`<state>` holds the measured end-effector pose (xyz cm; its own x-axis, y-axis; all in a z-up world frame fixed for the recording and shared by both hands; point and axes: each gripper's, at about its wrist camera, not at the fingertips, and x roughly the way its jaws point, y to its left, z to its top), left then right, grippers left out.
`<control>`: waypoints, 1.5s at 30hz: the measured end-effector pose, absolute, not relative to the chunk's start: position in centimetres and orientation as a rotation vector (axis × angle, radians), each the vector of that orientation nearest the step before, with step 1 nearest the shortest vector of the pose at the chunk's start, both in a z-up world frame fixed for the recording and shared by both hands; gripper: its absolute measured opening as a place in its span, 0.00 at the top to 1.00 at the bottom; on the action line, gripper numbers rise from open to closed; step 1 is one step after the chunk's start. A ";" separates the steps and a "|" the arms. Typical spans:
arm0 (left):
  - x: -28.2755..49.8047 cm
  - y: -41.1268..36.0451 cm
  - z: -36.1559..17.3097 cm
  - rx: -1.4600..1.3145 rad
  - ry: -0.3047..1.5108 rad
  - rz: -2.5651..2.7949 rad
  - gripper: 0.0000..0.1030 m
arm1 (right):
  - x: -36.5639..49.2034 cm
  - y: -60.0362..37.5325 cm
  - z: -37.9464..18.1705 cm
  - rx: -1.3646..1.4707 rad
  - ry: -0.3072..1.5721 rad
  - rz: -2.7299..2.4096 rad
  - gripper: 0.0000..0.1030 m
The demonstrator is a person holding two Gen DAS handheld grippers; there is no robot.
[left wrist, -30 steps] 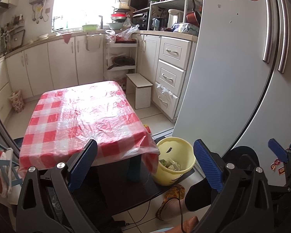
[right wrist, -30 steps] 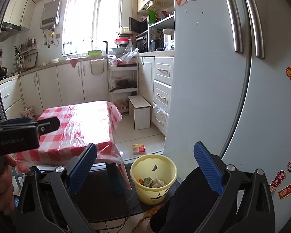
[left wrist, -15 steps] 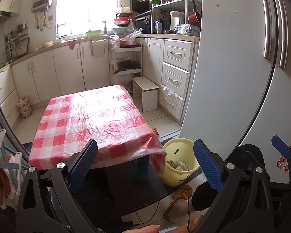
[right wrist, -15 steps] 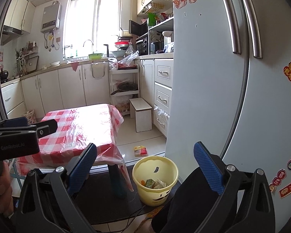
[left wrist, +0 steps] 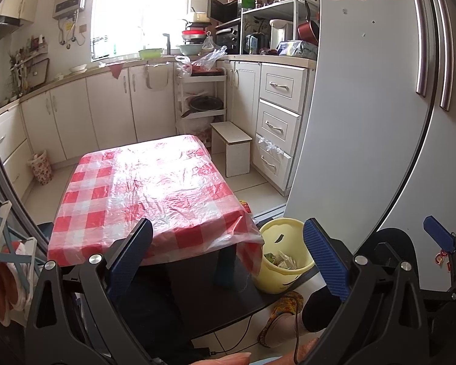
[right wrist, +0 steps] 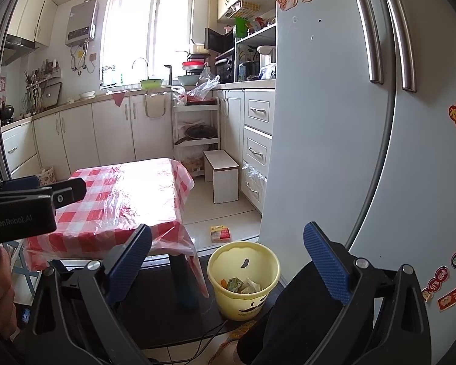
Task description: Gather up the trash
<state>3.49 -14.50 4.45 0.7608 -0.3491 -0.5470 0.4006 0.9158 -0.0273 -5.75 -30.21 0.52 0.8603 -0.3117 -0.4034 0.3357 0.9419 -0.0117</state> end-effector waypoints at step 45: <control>3.2 -14.3 3.6 0.104 0.587 -0.391 0.08 | -5.6 -29.8 -0.1 0.050 0.450 -0.326 0.07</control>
<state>3.24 -14.34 3.58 0.7618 -0.3297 -0.5577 0.3879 0.9216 -0.0149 -5.59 -29.79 -0.12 0.8496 -0.2982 -0.4351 0.3203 0.9470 -0.0236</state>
